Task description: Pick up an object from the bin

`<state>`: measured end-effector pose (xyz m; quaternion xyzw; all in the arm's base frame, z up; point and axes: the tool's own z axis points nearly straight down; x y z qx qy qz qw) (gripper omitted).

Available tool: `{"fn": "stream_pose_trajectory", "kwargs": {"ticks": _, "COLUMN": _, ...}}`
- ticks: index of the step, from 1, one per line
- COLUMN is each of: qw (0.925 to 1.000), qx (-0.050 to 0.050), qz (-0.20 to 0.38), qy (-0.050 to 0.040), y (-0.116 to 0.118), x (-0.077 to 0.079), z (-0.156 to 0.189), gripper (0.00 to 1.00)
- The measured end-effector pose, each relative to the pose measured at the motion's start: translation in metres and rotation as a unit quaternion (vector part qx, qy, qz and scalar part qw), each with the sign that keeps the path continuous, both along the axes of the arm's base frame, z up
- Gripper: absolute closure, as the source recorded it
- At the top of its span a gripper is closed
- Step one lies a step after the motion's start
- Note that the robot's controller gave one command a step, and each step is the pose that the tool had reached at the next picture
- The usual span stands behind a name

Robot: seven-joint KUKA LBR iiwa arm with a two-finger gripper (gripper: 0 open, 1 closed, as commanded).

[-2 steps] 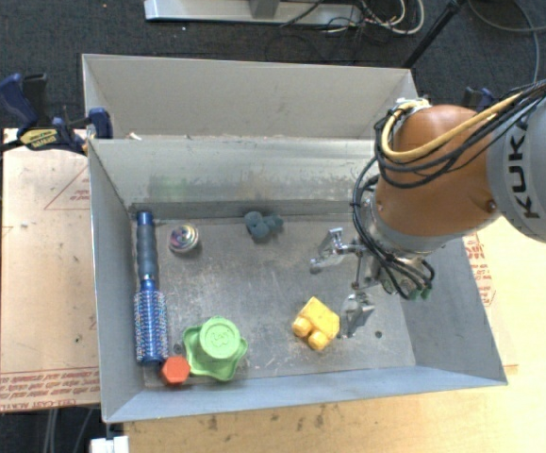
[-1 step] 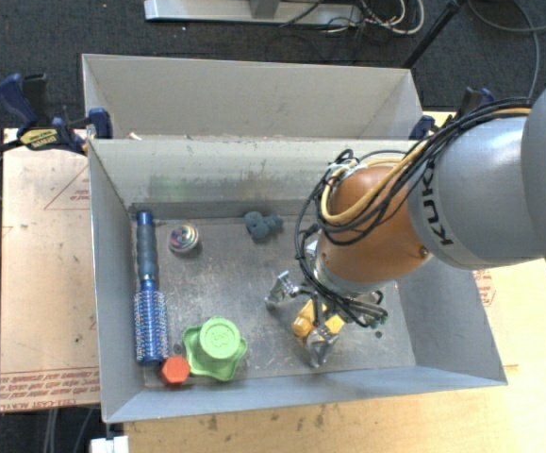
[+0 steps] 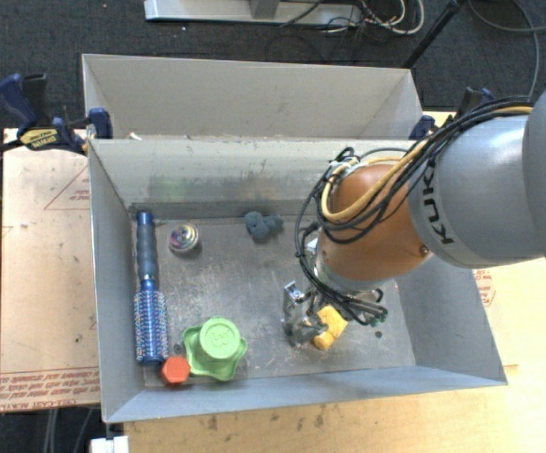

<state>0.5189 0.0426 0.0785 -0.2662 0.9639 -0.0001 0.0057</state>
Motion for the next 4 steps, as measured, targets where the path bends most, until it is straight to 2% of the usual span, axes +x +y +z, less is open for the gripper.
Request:
{"fn": "stream_pose_trajectory", "kwargs": {"ticks": 1, "qw": 1.0000, "qx": -0.001, "qz": 0.007, "qy": 0.0011, "y": -0.022, "x": 0.020, "z": 0.058, "gripper": 1.00}}
{"fn": "stream_pose_trajectory", "kwargs": {"ticks": 2, "qw": 0.9982, "qx": -0.003, "qz": 0.059, "qy": 0.0016, "y": -0.095, "x": -0.004, "z": 0.132, "gripper": 1.00}}
{"fn": "stream_pose_trajectory", "kwargs": {"ticks": 3, "qw": 0.9951, "qx": 0.000, "qz": 0.099, "qy": 0.0090, "y": -0.051, "x": -0.031, "z": 0.060, "gripper": 1.00}}
{"fn": "stream_pose_trajectory", "kwargs": {"ticks": 4, "qw": 0.9988, "qx": -0.002, "qz": 0.049, "qy": 0.0062, "y": -0.142, "x": -0.018, "z": 0.019, "gripper": 1.00}}
